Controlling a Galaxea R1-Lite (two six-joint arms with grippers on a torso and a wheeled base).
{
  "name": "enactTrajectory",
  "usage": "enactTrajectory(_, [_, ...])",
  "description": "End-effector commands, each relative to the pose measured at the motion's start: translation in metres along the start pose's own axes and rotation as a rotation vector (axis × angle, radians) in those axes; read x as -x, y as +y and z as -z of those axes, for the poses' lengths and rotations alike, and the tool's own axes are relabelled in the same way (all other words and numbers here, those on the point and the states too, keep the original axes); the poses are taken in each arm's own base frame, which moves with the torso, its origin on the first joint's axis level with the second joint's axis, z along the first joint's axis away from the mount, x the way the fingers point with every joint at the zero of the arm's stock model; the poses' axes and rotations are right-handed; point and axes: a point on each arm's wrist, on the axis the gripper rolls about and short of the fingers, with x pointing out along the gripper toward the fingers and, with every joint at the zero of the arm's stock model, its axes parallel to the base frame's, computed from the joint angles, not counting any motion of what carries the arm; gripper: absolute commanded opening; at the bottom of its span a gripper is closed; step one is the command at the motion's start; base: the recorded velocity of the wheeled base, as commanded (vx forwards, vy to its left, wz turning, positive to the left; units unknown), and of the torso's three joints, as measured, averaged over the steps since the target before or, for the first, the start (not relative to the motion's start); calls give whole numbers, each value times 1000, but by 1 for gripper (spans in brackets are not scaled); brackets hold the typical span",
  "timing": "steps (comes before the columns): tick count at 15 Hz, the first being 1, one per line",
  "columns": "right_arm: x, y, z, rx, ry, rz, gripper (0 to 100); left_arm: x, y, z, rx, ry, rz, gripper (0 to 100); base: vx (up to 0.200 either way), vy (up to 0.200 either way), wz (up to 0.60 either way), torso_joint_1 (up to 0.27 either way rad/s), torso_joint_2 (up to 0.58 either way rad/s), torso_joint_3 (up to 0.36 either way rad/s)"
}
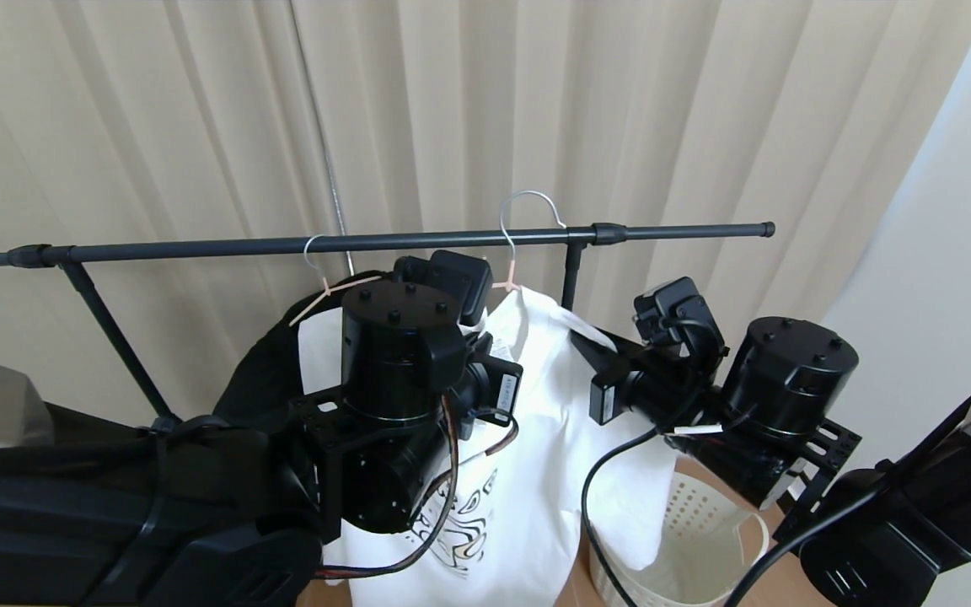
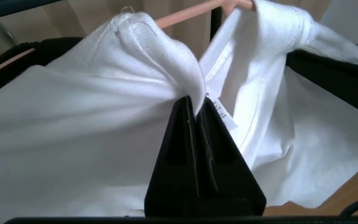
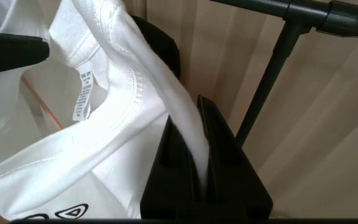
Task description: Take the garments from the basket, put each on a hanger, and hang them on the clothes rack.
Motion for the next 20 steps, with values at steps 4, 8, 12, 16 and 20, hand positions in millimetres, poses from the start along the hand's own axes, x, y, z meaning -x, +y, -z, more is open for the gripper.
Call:
enactTrajectory(4, [3,-1,-4,-1,-15,-5,0,-2,-1,2,-1,5,-1,100,0,0,0,0,0,0])
enactTrajectory(8, [2,-6,-4,-1,-15,9,0,6,-1,7,-2,19,9,100,0,0,0,0,0,0])
enactTrajectory(12, [3,-8,-5,-1,-18,6,0,9,0,11,1,33,9,100,0,0,0,0,0,0])
enactTrajectory(16, [3,-12,-4,0,-15,6,0,23,1,2,11,4,26,100,0,0,0,0,0,0])
enactTrajectory(20, [4,-38,0,1,-6,4,0,63,30,3,14,-5,10,100,0,0,0,0,0,0])
